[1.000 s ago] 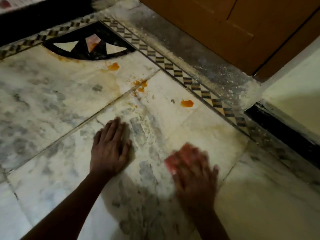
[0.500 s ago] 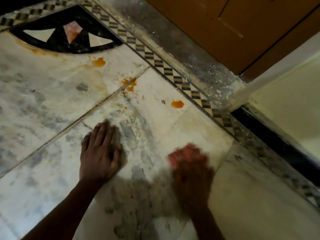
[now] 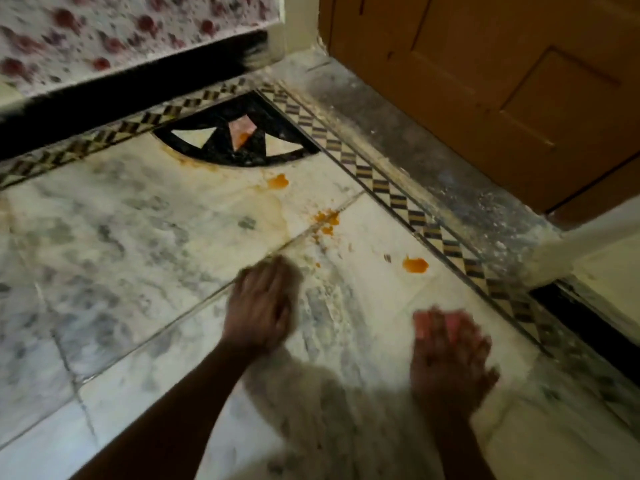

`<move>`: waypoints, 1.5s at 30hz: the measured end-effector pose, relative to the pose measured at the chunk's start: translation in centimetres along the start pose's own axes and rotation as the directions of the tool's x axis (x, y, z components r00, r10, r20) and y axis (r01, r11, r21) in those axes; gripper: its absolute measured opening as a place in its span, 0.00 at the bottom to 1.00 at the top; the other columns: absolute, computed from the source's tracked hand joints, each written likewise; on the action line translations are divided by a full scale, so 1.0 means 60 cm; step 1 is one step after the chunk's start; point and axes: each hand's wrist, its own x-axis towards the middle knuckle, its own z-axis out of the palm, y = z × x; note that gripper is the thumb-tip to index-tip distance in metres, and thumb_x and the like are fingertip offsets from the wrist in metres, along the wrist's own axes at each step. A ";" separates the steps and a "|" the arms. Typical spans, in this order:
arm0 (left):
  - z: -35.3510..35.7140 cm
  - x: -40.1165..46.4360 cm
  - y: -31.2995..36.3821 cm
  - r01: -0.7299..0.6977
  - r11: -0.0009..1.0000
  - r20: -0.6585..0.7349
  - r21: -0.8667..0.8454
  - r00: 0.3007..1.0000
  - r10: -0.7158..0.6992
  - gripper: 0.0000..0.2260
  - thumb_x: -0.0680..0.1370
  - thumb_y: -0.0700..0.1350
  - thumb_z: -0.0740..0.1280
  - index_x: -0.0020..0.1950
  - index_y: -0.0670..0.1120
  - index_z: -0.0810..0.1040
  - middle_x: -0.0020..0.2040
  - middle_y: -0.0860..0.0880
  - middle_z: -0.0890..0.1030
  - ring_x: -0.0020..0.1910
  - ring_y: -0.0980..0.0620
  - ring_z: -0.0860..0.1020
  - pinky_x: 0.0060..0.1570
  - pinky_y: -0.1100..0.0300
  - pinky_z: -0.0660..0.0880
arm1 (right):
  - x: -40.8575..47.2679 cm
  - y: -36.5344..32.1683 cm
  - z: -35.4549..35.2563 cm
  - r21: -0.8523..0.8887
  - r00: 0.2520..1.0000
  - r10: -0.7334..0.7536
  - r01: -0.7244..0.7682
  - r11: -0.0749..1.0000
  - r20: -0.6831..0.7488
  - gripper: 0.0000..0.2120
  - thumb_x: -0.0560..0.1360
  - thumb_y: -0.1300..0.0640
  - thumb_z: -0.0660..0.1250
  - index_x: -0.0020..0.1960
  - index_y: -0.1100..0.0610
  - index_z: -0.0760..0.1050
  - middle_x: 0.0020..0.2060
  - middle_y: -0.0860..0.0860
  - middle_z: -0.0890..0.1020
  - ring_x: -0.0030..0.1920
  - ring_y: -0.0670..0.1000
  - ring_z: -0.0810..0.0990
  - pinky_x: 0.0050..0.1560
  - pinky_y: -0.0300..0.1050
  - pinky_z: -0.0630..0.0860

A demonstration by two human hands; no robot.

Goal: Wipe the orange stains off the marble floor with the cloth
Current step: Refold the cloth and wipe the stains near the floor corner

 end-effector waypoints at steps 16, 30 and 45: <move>0.040 0.015 -0.016 0.203 0.978 -0.070 -0.056 0.976 -0.207 0.31 0.83 0.55 0.54 0.84 0.43 0.62 0.86 0.45 0.58 0.85 0.46 0.56 0.82 0.40 0.53 | 0.143 -0.163 0.037 0.043 0.992 0.123 -0.122 0.992 -0.013 0.30 0.83 0.31 0.39 0.84 0.34 0.46 0.87 0.52 0.45 0.86 0.62 0.43 0.82 0.72 0.43; 0.036 0.016 -0.016 0.202 0.978 -0.060 -0.046 0.977 -0.204 0.31 0.83 0.53 0.54 0.84 0.41 0.62 0.85 0.42 0.58 0.84 0.42 0.58 0.81 0.37 0.56 | 0.048 -0.181 0.046 -0.069 0.996 -0.050 0.055 0.996 0.070 0.27 0.84 0.33 0.41 0.80 0.30 0.33 0.87 0.48 0.42 0.86 0.60 0.40 0.82 0.72 0.43; 0.042 0.018 -0.014 0.208 0.976 -0.074 -0.057 0.974 -0.212 0.31 0.81 0.51 0.60 0.83 0.41 0.64 0.85 0.41 0.59 0.84 0.42 0.60 0.80 0.36 0.57 | 0.023 -0.232 0.080 -0.080 0.988 -0.154 0.155 0.985 0.024 0.28 0.84 0.35 0.44 0.83 0.31 0.46 0.87 0.49 0.47 0.86 0.62 0.41 0.81 0.74 0.47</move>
